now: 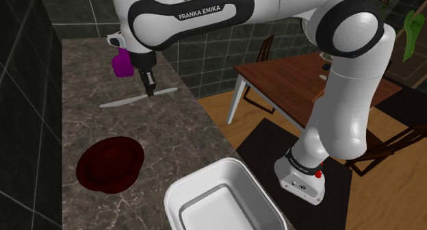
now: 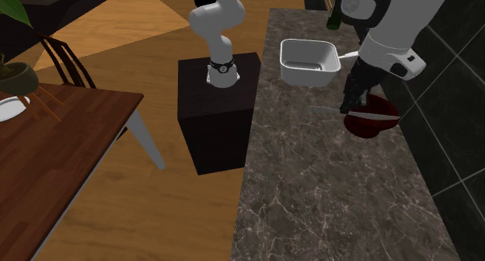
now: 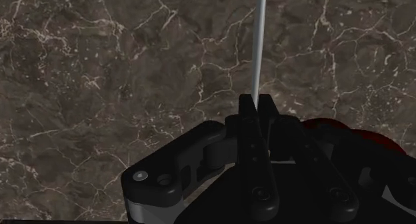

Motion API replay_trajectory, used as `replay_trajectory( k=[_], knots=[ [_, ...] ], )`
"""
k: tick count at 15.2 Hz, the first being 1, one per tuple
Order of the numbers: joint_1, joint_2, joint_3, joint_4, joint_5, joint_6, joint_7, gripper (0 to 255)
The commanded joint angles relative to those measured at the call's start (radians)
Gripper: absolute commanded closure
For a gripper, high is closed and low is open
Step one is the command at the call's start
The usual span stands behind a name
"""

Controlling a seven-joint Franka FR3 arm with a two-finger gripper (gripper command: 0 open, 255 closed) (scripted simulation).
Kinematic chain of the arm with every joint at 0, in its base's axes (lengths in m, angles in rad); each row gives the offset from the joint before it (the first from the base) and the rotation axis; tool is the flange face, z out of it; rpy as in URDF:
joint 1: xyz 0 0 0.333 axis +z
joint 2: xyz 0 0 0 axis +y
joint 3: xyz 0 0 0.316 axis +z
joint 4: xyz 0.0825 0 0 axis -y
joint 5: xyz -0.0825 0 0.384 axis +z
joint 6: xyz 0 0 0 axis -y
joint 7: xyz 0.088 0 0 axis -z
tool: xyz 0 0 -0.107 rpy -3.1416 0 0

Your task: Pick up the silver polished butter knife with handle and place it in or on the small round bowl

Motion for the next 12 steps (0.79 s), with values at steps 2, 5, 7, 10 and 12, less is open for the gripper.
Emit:
replay_trajectory(
  k=[2,5,7,10,12],
  knots=[
    [0.042,0.010,0.020,0.021,-0.005,-0.014,0.063,255],
    [0.087,0.031,0.040,0.055,-0.012,-0.031,0.126,255],
    [0.117,0.049,0.052,0.086,-0.017,-0.045,0.168,255],
    [0.164,0.084,0.070,0.142,-0.027,-0.069,0.229,255],
    [0.197,0.113,0.080,0.189,-0.034,-0.089,0.269,255]
  ],
)
